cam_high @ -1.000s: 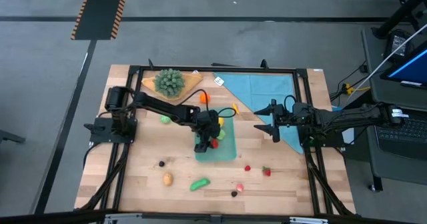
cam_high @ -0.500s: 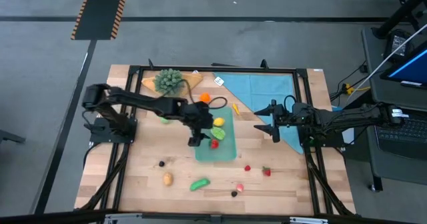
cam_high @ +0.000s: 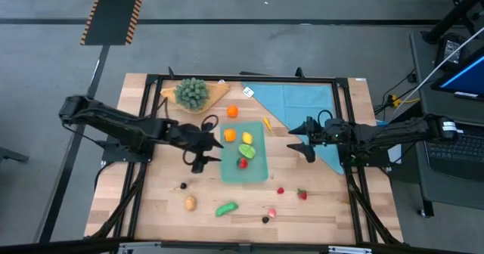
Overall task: Pick and placing Produce into tupperware
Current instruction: Put the banana into the bin
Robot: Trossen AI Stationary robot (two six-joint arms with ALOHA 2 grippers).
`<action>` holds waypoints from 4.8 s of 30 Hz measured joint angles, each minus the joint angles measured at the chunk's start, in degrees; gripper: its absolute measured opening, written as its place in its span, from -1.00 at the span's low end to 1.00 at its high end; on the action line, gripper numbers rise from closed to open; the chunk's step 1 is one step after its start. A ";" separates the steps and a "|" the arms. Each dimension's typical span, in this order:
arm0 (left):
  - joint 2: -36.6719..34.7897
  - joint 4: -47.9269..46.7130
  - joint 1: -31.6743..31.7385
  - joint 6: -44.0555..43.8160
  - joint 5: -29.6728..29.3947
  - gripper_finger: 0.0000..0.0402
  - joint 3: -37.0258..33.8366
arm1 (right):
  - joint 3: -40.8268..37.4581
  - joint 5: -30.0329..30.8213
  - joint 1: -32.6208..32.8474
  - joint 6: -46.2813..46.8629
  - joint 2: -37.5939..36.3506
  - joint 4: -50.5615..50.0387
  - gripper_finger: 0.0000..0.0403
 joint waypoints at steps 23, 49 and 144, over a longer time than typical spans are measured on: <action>-25.87 11.98 6.55 2.83 4.19 0.10 -20.69 | 12.65 5.34 -0.39 -10.67 3.44 -7.24 0.57; -31.74 16.71 6.52 2.97 8.92 0.10 -26.96 | 14.53 21.37 -0.42 -1.89 32.71 -4.64 0.57; -31.72 16.43 6.35 2.92 8.68 0.10 -26.98 | 26.95 16.85 -7.63 -6.25 39.44 -14.18 -0.97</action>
